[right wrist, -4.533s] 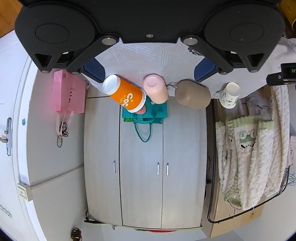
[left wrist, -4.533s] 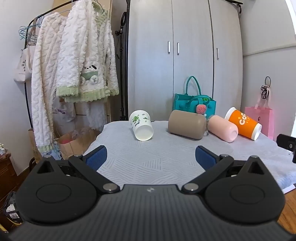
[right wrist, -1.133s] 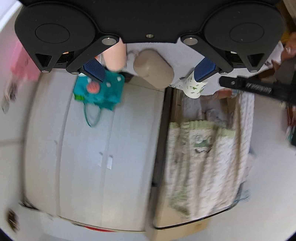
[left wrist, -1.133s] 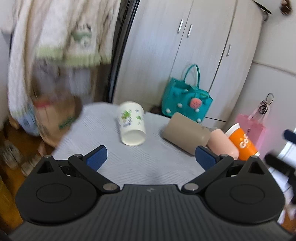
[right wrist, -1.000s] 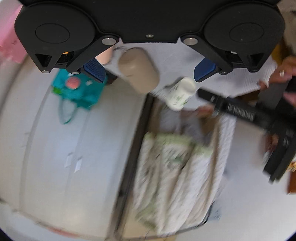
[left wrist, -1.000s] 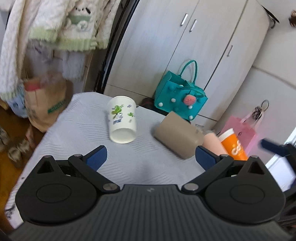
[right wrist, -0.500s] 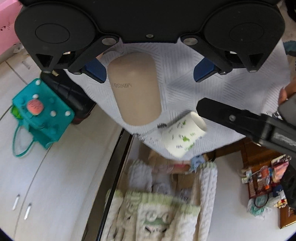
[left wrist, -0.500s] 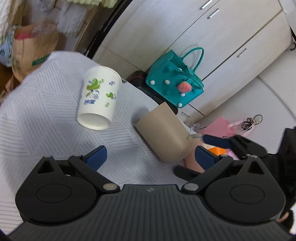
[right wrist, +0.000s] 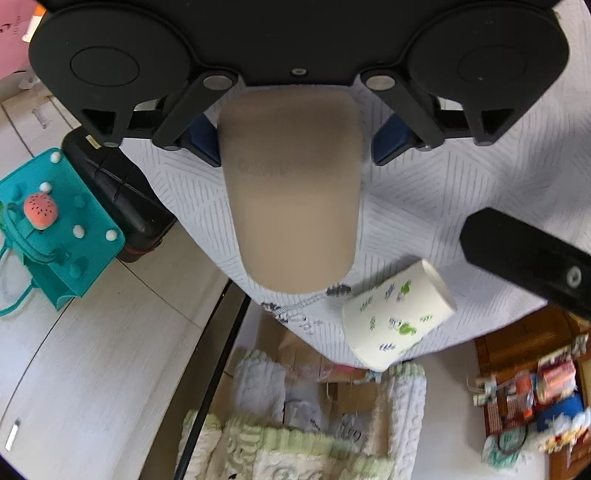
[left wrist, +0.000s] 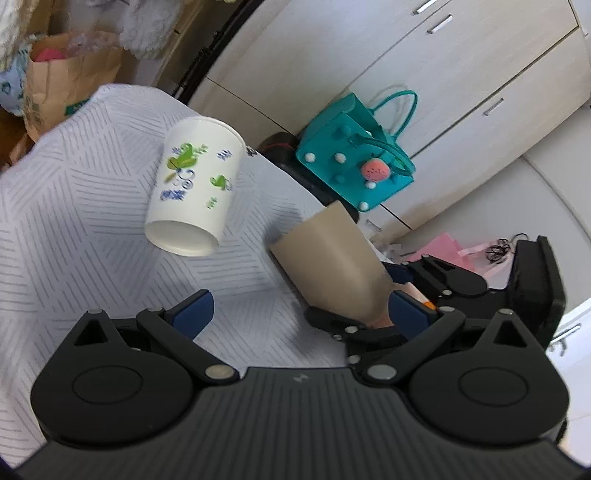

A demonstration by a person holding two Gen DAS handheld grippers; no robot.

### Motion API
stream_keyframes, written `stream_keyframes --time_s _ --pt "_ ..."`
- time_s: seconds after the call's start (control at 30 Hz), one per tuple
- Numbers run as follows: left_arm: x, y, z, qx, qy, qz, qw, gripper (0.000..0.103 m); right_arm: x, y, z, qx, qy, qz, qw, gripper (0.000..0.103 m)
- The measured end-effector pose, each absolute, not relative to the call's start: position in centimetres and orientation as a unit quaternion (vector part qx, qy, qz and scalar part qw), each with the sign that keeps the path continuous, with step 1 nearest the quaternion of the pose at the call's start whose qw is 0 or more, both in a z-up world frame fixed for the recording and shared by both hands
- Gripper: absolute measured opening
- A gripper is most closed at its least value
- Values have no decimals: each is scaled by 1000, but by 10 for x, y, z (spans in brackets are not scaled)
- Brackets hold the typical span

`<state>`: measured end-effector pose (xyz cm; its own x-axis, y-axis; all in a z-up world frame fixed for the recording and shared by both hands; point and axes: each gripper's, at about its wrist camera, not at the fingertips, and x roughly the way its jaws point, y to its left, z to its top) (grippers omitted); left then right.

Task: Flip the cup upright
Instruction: 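Lift the beige tumbler with the right tool and rotate it upright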

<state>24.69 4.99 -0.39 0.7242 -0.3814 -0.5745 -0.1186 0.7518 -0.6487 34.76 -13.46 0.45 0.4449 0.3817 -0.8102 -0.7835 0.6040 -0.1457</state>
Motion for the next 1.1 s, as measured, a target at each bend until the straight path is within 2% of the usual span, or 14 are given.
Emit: stream_keyframes --time_s 0.37,1.1 --pt "227 44 2 -343 371 -114 855 100 325 -147 19 -164 455 342 806 82" --pt "156 59 3 -339 409 -213 820 101 217 -161 19 -125 509 288 801 82"
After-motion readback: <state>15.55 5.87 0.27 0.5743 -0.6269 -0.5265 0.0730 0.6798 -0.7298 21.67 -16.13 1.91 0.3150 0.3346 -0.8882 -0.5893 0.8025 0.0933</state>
